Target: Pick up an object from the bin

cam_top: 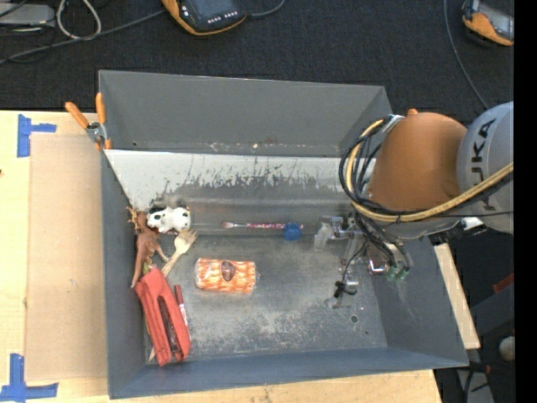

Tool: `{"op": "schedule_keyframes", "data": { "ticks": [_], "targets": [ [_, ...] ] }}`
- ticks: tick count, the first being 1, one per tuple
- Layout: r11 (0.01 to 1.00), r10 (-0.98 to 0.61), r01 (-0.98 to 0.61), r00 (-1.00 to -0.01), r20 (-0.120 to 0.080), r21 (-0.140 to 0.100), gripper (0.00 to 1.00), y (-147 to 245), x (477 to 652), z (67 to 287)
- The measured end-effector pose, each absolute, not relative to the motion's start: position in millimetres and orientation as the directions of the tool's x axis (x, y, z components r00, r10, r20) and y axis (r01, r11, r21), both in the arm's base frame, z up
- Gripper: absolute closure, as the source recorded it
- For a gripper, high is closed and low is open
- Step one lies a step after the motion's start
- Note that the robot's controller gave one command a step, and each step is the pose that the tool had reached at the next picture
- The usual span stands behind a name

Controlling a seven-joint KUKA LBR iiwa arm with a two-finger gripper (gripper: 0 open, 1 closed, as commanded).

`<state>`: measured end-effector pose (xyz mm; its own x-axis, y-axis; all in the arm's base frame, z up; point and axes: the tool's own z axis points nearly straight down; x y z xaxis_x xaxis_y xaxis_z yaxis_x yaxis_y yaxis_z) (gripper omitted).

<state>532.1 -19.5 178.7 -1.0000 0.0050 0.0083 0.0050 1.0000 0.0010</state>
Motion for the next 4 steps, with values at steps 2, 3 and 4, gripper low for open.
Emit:
{"op": "schedule_keyframes", "data": {
  "ticks": [2, 3, 4],
  "targets": [
    [1.0, -0.006, -0.006, -1.0, 0.005, 0.0, 0.0, 11.7, 548.4, 243.5],
    [0.998, -0.063, -0.063, -0.998, 0.008, 0.001, 0.0, 60.7, 547.5, 272.1],
    [0.981, -0.192, -0.192, -0.981, -0.003, 0.001, 0.0, 82.1, 571.1, 202.3]
  ]
}}
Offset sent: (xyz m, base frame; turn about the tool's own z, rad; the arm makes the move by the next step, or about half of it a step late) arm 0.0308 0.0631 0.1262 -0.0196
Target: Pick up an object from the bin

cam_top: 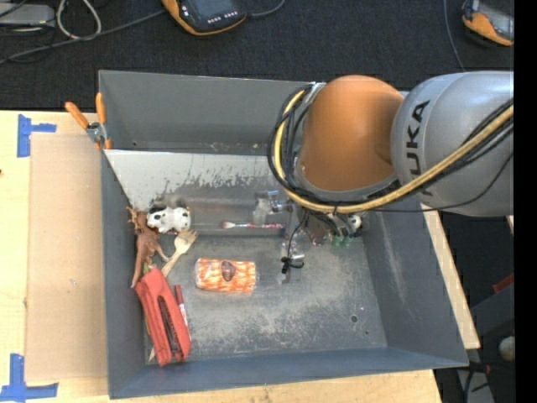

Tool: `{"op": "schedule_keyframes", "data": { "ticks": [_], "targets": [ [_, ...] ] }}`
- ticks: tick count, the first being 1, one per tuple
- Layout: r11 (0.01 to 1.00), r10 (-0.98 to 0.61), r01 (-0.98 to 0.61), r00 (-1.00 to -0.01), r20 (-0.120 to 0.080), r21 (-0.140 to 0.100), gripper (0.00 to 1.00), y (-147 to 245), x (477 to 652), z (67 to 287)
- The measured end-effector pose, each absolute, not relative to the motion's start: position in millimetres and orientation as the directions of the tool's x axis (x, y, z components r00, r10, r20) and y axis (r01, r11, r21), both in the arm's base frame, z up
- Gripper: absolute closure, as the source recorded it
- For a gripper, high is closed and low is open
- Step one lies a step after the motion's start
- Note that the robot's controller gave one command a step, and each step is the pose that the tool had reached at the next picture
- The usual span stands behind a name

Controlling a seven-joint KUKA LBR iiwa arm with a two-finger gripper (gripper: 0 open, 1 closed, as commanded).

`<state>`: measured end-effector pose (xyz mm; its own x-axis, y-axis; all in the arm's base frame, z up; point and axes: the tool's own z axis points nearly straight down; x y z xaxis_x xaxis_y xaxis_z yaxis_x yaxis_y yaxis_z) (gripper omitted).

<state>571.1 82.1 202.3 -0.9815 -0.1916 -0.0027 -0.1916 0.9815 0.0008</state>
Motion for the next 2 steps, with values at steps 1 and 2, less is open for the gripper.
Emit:
{"op": "schedule_keyframes", "data": {
  "ticks": [1, 2],
  "targets": [
    [0.992, -0.128, -0.128, -0.992, -0.005, 0.003, 0.0, 128.3, 568.5, 201.2],
    [0.964, -0.265, -0.265, -0.964, -0.005, 0.002, 0.0, 162.1, 550.3, 139.1]
  ]
}}
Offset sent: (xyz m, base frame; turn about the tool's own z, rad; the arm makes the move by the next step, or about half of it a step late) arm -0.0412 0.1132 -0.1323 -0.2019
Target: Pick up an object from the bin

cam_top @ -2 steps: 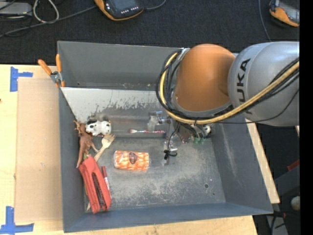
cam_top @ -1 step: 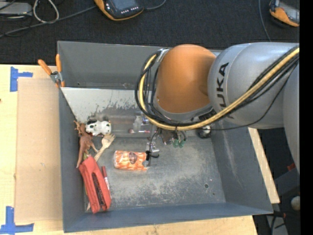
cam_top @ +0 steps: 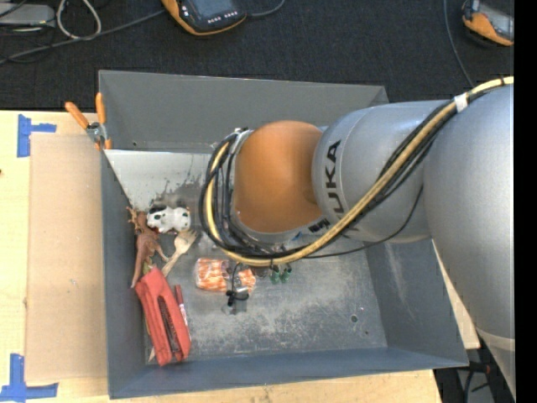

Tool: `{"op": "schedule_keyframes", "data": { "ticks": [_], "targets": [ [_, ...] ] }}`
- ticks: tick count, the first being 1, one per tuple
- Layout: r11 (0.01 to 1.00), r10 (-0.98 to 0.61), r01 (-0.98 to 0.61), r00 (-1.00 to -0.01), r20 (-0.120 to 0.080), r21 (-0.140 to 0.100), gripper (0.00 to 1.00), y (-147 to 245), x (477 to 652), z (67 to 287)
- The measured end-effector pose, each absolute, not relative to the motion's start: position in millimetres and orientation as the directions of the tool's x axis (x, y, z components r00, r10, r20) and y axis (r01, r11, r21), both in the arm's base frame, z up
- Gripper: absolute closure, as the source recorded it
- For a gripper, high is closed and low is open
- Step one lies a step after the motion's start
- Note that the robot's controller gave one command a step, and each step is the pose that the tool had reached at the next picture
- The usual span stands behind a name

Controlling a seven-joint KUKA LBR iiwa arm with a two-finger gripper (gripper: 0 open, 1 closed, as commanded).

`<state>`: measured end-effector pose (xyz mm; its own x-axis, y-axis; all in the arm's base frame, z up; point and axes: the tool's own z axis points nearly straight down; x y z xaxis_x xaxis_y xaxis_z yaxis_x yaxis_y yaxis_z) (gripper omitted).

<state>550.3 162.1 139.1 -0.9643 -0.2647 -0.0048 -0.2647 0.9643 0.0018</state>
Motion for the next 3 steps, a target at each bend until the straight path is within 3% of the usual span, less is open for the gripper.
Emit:
{"op": "schedule_keyframes", "data": {
  "ticks": [1, 2, 3],
  "targets": [
    [0.974, -0.228, -0.228, -0.974, -0.003, 0.004, 0.0, 148.9, 540.5, 108.7],
    [0.994, -0.113, -0.113, -0.994, 0.001, 0.003, 0.0, 132.0, 539.5, 91.5],
    [0.983, -0.182, -0.182, -0.983, -0.005, 0.002, 1.0, 77.8, 622.3, 106.5]
  ]
}}
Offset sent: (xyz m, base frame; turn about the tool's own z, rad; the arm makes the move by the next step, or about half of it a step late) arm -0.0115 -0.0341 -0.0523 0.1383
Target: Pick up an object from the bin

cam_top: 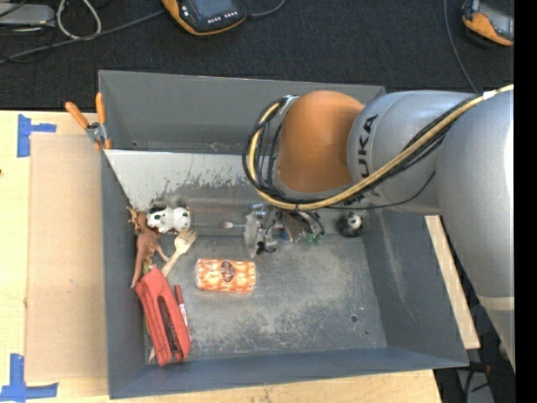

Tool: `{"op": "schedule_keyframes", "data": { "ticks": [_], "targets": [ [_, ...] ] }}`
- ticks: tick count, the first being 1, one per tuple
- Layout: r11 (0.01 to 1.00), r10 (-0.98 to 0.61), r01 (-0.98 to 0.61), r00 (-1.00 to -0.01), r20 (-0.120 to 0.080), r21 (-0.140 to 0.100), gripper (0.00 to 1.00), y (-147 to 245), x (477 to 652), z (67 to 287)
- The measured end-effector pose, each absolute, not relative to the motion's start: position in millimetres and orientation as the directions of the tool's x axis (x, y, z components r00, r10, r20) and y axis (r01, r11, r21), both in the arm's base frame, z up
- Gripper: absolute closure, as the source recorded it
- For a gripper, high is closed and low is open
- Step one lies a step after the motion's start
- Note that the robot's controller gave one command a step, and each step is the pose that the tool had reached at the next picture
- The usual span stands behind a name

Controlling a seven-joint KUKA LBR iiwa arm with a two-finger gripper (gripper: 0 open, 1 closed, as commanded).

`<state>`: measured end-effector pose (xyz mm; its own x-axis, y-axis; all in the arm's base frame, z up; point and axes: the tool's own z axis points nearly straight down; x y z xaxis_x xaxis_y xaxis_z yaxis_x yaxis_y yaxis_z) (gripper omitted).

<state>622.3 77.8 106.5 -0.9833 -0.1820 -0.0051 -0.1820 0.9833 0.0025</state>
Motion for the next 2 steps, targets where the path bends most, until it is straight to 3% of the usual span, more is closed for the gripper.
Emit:
{"op": "schedule_keyframes", "data": {
  "ticks": [1, 2],
  "targets": [
    [0.984, -0.18, -0.18, -0.984, -0.005, 0.003, 0.0, 77.7, 622.3, 106.5],
    [0.984, -0.18, -0.18, -0.984, -0.005, 0.003, 0.0, 77.8, 622.3, 106.5]
  ]
}}
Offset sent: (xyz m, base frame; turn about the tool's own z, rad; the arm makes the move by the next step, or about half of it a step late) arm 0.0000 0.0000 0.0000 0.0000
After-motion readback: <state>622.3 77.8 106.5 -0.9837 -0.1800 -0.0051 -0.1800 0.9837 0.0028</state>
